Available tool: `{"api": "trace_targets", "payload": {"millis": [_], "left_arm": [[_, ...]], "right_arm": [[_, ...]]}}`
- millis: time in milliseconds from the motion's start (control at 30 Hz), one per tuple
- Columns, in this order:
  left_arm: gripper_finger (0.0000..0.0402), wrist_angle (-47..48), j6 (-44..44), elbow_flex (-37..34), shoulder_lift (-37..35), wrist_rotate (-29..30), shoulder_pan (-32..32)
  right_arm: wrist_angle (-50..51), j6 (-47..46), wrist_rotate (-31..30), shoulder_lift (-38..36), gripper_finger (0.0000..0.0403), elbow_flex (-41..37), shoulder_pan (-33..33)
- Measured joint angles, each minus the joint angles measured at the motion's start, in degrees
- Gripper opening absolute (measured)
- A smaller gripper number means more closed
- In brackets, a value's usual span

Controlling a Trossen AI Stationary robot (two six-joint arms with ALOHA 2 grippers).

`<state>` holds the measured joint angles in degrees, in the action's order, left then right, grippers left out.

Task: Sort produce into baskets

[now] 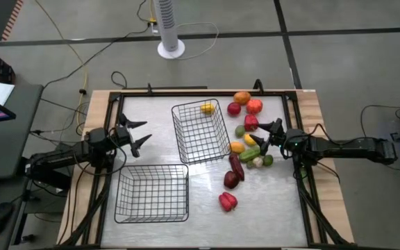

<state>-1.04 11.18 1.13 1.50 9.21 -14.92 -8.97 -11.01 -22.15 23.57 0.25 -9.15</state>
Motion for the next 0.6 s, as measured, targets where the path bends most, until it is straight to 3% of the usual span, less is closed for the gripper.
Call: {"api": "trace_targets", "payload": {"millis": [300,467,600], "left_arm": [[0.0261,-0.28,-1.98,0.00,0.00,-0.63,0.00],[0.0261,-0.27,-23.51,0.00,-0.01,-5.19,0.00],[0.0261,-2.12,-36.35,-0.02,-0.02,-2.67,0.02]], "right_arm": [[0.01,0.00,0.01,0.01,0.0331,0.00,0.00],[-0.06,-0.10,0.00,0.02,0.0331,0.00,0.00],[-0.50,-1.38,0.01,0.02,0.0331,0.02,0.00]]}}
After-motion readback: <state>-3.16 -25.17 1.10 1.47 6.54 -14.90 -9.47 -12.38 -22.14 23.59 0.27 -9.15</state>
